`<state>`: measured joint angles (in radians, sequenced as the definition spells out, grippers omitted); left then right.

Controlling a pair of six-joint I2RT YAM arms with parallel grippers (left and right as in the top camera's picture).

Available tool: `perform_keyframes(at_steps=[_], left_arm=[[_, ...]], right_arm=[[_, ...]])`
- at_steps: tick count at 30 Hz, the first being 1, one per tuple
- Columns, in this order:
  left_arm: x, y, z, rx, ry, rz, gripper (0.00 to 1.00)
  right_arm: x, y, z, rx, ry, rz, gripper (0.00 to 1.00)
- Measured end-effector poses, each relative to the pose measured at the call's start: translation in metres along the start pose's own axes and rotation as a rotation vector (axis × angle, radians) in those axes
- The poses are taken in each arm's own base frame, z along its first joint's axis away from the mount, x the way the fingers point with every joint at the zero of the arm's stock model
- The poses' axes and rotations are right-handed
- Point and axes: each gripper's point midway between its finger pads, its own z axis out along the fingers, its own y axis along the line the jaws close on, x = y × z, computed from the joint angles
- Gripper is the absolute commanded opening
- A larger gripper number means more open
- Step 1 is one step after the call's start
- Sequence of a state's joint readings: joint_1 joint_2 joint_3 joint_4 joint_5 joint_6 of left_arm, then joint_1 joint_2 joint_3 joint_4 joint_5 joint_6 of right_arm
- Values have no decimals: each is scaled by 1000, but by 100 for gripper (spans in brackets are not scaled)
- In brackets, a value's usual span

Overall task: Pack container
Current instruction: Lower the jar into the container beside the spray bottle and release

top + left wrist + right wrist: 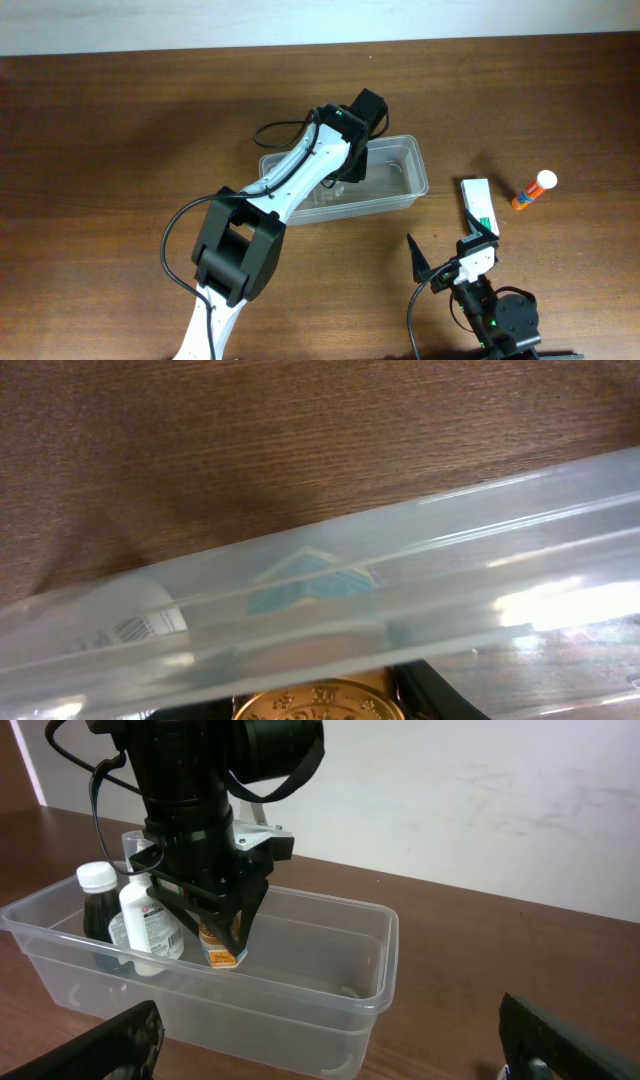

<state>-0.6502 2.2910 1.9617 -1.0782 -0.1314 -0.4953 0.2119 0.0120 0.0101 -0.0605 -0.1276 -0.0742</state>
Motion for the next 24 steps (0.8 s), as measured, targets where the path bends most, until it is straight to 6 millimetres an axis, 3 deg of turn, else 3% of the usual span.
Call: perform_keyframes(at_steps=[11,14,24], left_arm=[[3,2,0,-6,12,2,3],[3,2,0,-7,12,2,17],[3,2,0,-7,13,2,22]], right_arm=[[0,0,0,0,0,0,98],[0,0,0,0,0,0,98],[0,0,0,0,0,0,98]])
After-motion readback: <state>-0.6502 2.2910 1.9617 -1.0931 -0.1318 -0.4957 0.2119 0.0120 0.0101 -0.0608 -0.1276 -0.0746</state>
